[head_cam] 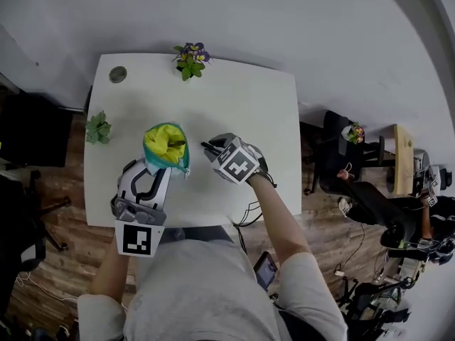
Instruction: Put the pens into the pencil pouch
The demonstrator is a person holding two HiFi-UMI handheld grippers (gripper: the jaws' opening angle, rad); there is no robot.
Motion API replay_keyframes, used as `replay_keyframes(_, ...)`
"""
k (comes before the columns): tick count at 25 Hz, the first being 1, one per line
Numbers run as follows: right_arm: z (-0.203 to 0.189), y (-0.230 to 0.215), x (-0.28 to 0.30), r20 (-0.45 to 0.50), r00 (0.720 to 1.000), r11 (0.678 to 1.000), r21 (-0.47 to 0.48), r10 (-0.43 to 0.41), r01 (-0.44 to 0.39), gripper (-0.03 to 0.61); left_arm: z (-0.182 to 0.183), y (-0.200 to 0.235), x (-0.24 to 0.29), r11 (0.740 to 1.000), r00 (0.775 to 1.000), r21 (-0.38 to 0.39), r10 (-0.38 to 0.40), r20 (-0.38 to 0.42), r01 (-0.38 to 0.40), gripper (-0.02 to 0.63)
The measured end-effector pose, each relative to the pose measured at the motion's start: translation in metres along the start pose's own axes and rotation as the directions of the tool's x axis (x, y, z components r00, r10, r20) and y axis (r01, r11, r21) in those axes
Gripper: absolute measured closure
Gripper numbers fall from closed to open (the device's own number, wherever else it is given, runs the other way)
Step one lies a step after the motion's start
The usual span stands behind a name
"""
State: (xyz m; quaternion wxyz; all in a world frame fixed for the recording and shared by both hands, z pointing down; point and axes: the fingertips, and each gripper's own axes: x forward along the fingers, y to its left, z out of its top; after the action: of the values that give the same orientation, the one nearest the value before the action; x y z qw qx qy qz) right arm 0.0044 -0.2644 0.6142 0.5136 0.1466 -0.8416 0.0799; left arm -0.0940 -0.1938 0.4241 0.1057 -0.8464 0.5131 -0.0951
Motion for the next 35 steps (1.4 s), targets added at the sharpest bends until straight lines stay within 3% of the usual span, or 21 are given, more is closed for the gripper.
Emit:
replay_keyframes(9,-0.015,-0.010,0.045,-0.136,0.988,0.996,-0.039,0.070,-0.076,0.485,-0.014,0.016,-0.001,0.998,0.997,-0.004,0.062,-0.042,-0.062,0.538)
replay_keyframes(16,-0.017,-0.014,0.049,-0.135,0.988,0.998,0.005,0.067,-0.067,0.508,-0.017,0.019,-0.001,0.998,0.997,-0.004,0.063,-0.042,-0.063,0.538)
replay_keyframes(20,-0.007,-0.014,0.037,-0.068,0.998,1.000,-0.014,0.005,-0.006,0.509,-0.016,0.016,0.001,0.999,0.998,-0.005,0.045,-0.039,-0.045,0.538)
replay_keyframes(24,0.015,-0.022,0.004,0.106,0.991,0.991,0.106,-0.087,0.076,0.509,-0.009,0.011,0.005,1.000,1.000,0.017,0.013,-0.013,-0.013,0.538)
replay_keyframes(29,0.038,-0.027,-0.053,0.328,0.924,0.954,0.281,-0.199,0.105,0.509,-0.004,-0.001,0.006,1.000,1.000,0.004,-0.024,-0.001,0.024,0.538)
replay_keyframes(35,0.049,-0.028,-0.117,0.515,0.789,0.907,0.404,-0.335,0.121,0.509,0.009,-0.015,0.009,0.997,0.996,0.030,-0.077,0.044,0.076,0.538)
